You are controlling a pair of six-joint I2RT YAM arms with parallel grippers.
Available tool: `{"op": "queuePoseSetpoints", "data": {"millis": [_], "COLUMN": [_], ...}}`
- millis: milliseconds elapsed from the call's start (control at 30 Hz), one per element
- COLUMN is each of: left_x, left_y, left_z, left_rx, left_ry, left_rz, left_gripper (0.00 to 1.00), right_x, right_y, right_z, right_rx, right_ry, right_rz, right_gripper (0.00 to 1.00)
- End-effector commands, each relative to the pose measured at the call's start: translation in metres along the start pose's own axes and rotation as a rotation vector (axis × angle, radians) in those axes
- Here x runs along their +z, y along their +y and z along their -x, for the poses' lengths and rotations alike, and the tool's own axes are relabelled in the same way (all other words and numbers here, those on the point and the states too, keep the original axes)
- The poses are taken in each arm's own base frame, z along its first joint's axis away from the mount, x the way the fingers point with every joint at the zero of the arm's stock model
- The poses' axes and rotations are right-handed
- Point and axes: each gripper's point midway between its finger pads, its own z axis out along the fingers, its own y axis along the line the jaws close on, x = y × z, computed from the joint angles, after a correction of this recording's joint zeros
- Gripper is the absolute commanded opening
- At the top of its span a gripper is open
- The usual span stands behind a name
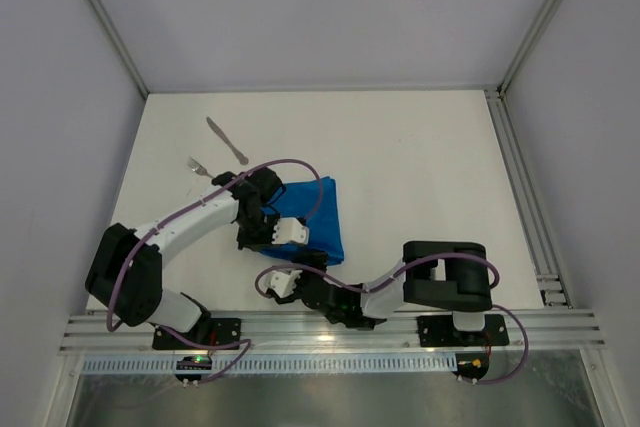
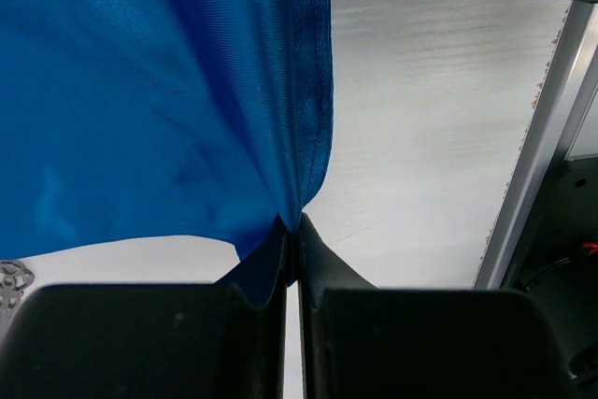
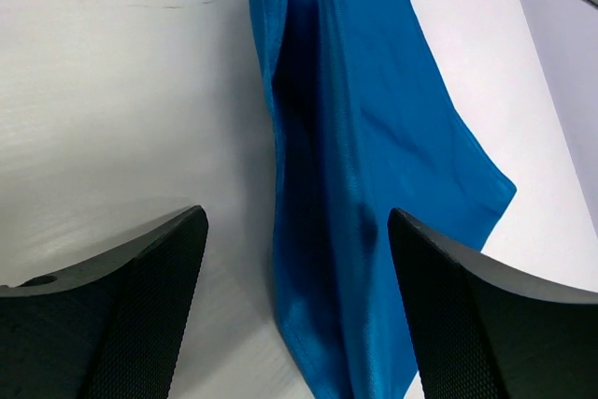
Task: Fold the napkin into a case and place the utensils inside
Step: Pick up the lower triangle-folded napkin from the center of the board, then fold the lower triangle-folded napkin at the center of the board.
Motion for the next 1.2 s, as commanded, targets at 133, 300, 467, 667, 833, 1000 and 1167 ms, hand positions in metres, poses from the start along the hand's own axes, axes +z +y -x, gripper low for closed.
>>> {"op": "queuePoseSetpoints", "data": {"millis": [133,300,467,667,833,1000,1167], "left_x": [-0.006,-0.006,-0.007,-0.006,-0.004,0.000,0.001], "left_y": [-0.001,-0.002,-0.003,-0.004,-0.013,-0.026,-0.033], "left_z": [0.002,0.002,0.001,-0.005,-0.009,-0.012,-0.007], "left_rx": [-0.007,-0.009,-0.024,-0.063,-0.090,-0.089,-0.075], "left_ry": [-0.017,-0.021,-0.029,-0.043,-0.057,-0.066,-0.115], "left_rz": [-0.016,-0.023,-0.030,-0.043,-0.080,-0.122,-0.108], "left_gripper": [0.00,0.00,0.00,0.00,0.01,0.07,0.41], "right_x": [-0.014,-0.021,-0.022,-0.028,-0.039,-0.056,-0.063], "right_y": [0.000,-0.006,-0.006,-0.005,0.003,0.021,0.018], "right_z": [-0.057,-0.076,-0.075,-0.059,-0.041,-0.032,-0.021], "right_rx": [-0.075,-0.084,-0.058,0.036,0.132,0.201,0.343], "right_ry": [0.192,0.241,0.233,0.209,0.173,0.177,0.153], "right_rz": [0.021,0.009,0.030,0.093,0.229,0.402,0.509], "right_gripper": [0.74,0.46,0.29,0.11,0.04,0.04,0.04]}}
